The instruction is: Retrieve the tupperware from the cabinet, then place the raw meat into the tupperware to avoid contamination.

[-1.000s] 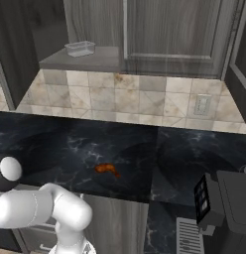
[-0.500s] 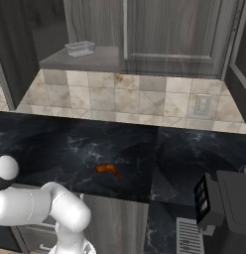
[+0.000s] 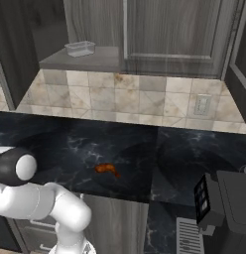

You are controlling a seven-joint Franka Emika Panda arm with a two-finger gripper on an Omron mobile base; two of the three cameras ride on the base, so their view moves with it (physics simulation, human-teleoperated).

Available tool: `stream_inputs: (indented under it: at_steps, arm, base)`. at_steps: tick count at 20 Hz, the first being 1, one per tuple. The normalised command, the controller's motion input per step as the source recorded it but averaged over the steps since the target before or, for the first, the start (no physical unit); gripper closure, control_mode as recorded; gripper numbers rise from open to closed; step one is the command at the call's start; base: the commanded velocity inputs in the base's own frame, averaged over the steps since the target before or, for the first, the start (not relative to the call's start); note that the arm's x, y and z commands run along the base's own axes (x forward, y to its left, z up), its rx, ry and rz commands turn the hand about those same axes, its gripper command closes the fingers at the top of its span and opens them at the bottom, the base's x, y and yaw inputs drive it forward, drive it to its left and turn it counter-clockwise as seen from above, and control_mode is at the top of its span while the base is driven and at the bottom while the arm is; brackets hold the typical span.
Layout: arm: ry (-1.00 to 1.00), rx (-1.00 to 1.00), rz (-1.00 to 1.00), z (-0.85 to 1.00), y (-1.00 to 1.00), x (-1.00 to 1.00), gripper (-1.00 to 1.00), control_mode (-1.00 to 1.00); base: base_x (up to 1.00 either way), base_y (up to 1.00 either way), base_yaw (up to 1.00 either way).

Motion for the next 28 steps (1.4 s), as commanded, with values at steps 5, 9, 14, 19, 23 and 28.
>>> stream_inputs:
  at_steps: [5,9,14,19,23,28]
  arm:
    - [0.15,0.26,0.0,0.0,-0.76,-0.06,-1.0,-1.0]
    - [0.14,0.17,-0.01,-0.04,-0.66,0.18,-1.0,-1.0]
    - [0.25,0.23,0.02,-0.03,-0.43,0.31,-1.0,-1.0]
    - [0.3,0.39,0.1,-0.05,-0.06,0.46,-1.0,-1.0]
    - [0.27,0.47,0.12,-0.1,0.07,0.58,-1.0,-1.0]
    - [-0.05,0.43,-0.01,-0.13,0.11,0.7,-1.0,-1.0]
  base:
    - [0.0,0.0,0.0]
    - [0.0,0.0,0.0]
    - [0.0,0.0,0.0]
    - [0.0,0.0,0.0]
    - [0.0,0.0,0.0]
    - [0.0,0.0,0.0]
